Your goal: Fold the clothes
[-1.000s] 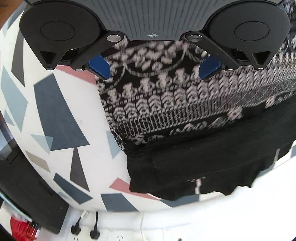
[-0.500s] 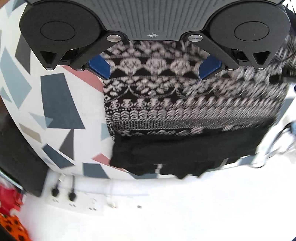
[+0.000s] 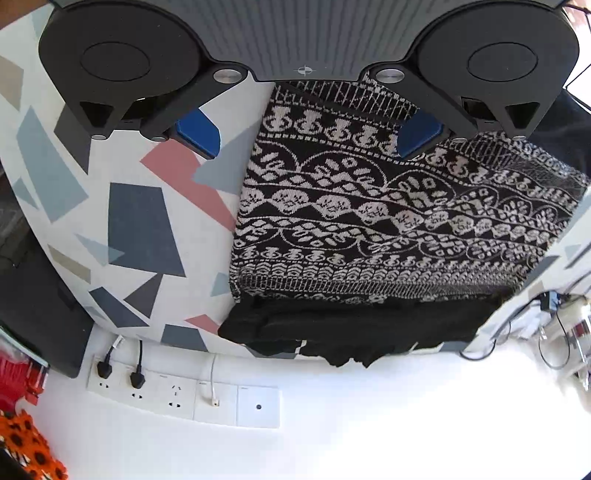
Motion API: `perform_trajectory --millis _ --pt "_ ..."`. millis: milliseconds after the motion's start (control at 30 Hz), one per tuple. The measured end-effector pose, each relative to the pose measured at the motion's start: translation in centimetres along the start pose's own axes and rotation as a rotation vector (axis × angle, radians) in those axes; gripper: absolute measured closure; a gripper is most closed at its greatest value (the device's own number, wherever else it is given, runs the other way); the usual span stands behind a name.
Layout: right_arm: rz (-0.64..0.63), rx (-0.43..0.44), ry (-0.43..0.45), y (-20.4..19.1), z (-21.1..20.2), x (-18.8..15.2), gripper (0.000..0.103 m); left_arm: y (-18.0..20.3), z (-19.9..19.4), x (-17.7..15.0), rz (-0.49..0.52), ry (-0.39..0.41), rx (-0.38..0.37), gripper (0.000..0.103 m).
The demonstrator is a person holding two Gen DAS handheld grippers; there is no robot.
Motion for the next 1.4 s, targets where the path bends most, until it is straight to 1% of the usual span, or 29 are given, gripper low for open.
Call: perform_trajectory --millis 100,167,267,367,467,533,700,800,933,1067,1233,1400 --pt "-0.005 0.003 0.000 0.9 -0.5 0.1 0.001 -0.1 -0.8 -0.9 -0.036 -0.039 -0.036 0.000" --pt "-0.008 -0.014 0.013 1.6 -0.9 0.4 0.001 -0.5 -1.6 -1.4 -0.042 -0.044 -0.055 0.000" --pt "0.006 -0.033 0.033 2.9 -1.8 0.4 0.001 -1.8 -1.8 -2.0 -0.044 -0.034 -0.049 0.000" --pt "0.045 -0.049 0.041 4.1 -2.3 -0.2 0.001 -3.5 -0.7 -2.5 -0.053 -0.062 -0.025 0.000" --pt "0.068 -0.038 0.017 4.5 -1.8 -1.1 0.001 -4.8 0.1 -2.3 -0.072 -0.074 -0.001 0.000" --pt "0.086 -0.037 -0.003 4.4 -1.3 -1.6 0.001 -5.2 0.4 -2.0 -0.082 -0.074 -0.008 0.000" --pt "0.110 -0.018 -0.027 3.4 -0.9 -1.9 0.001 -4.8 1.0 -0.8 -0.069 -0.099 -0.023 0.000" --pt "0.128 -0.015 -0.010 3.0 -1.2 -1.1 0.001 -4.1 1.0 -0.2 -0.041 -0.096 -0.039 0.000" --pt "0.123 -0.016 -0.005 2.8 -1.4 -0.4 0.001 -3.0 1.1 -0.2 -0.012 -0.109 -0.055 0.000" --pt "0.151 -0.010 0.006 2.9 -1.7 -0.1 0.001 -2.1 0.8 -0.5 0.015 -0.112 -0.065 0.000" --pt "0.156 -0.030 0.016 3.2 -2.2 -0.1 0.001 -2.1 0.3 -2.2 0.049 -0.130 -0.055 0.000" --pt "0.159 -0.039 0.027 4.1 -3.3 -0.8 0.001 -5.3 -0.5 -5.5 -0.016 -0.170 -0.025 0.000"
Point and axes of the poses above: each gripper's, at about its wrist camera, not at the fingertips, and z roughly the way its jaws point, y to its right, x to its top, the point moved 7 cm from there along z, roughly the way its jaws point, and after that the axes turned 3 degrees about -y, right-handed, at the moved point
